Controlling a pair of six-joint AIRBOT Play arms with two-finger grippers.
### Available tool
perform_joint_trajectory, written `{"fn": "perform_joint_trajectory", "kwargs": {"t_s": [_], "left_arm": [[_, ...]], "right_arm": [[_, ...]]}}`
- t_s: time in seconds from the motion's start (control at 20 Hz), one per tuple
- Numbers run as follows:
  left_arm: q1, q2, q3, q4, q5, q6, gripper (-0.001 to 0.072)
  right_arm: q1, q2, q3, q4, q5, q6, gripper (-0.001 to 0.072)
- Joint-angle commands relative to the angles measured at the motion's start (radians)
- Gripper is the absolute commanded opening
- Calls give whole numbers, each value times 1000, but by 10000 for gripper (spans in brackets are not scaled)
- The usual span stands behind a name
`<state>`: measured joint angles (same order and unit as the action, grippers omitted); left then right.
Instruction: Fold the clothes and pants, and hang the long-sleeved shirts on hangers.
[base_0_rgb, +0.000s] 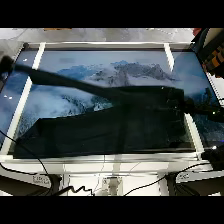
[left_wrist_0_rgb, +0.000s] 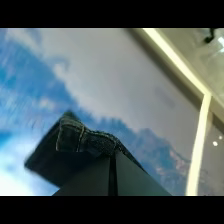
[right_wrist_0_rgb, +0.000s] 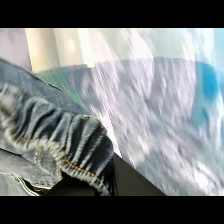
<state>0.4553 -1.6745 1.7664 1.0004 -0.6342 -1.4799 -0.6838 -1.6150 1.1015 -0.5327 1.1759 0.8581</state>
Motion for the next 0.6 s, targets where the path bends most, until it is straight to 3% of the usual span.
{"fn": "perform_joint_trajectory", "kwargs": {"t_s": [0.0, 0.15, 0.35, 0.55], "left_arm": [[-53, 3, 77, 168, -75, 123, 13], [-33, 2, -71, 368, -211, 74, 13], [2, -7, -321, 372, -160, 74, 17], [7, -55, -374, 372, -157, 74, 18]], "right_arm": [[-1, 0, 53, 38, -11, 24, 20], [6, -2, 44, 0, -50, 24, 20], [49, -2, 42, -68, -164, 24, 21], [75, -2, 42, -74, -265, 37, 21]]}}
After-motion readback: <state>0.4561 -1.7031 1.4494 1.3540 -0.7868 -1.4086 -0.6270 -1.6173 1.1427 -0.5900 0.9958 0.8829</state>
